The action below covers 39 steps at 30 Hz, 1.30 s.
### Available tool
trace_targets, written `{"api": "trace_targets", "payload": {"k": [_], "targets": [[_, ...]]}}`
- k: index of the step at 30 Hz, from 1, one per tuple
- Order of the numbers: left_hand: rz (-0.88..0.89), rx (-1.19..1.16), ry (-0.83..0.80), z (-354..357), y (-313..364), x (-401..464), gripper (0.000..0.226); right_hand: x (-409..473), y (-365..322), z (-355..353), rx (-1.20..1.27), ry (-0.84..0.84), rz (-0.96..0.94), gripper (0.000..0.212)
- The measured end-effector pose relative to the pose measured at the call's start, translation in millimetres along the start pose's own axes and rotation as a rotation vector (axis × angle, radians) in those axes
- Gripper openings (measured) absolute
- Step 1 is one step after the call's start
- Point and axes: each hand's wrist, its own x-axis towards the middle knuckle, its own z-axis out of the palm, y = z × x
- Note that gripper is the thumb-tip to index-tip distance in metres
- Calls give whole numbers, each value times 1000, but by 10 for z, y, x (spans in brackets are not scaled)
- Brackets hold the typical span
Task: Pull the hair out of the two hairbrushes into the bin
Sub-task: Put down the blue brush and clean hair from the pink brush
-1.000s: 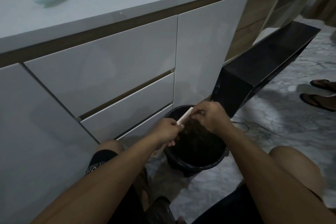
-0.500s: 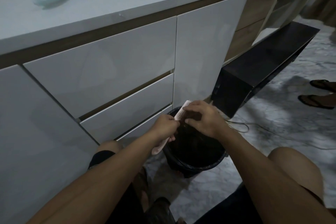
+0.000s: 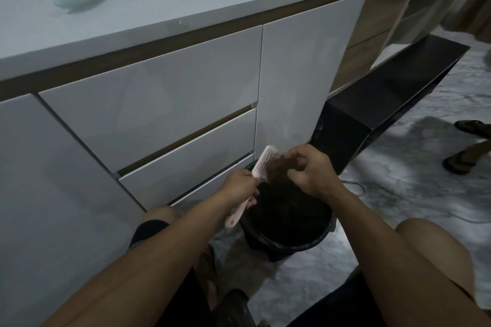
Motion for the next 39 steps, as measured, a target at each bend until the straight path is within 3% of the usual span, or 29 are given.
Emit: {"api": "trace_targets", "payload": {"k": [3,6,15,23,27,34,39], "targets": [[9,-5,13,13,-2,13,19,-35,-51,25,5,-101,-31,39],[18,-57,20,41,7,31,19,-44,-110,41,-78,-85,-103,21],[91,-123,131,25,21,95,14,-29,-149,23,-113,-286,56,11],[176,-11,99,69,11,58,14,-37,-117,61,-73,-142,121,41],[225,39,81,115,-17,45,16,-41,-130,73,-96,-149,72,29],[168,-81,143,136,-23,32,13,-23,-113,58,-110,-345,79,25],[196,-109,131,162,-20,-19,19,-33,-101,45,-137,-286,117,27]]}}
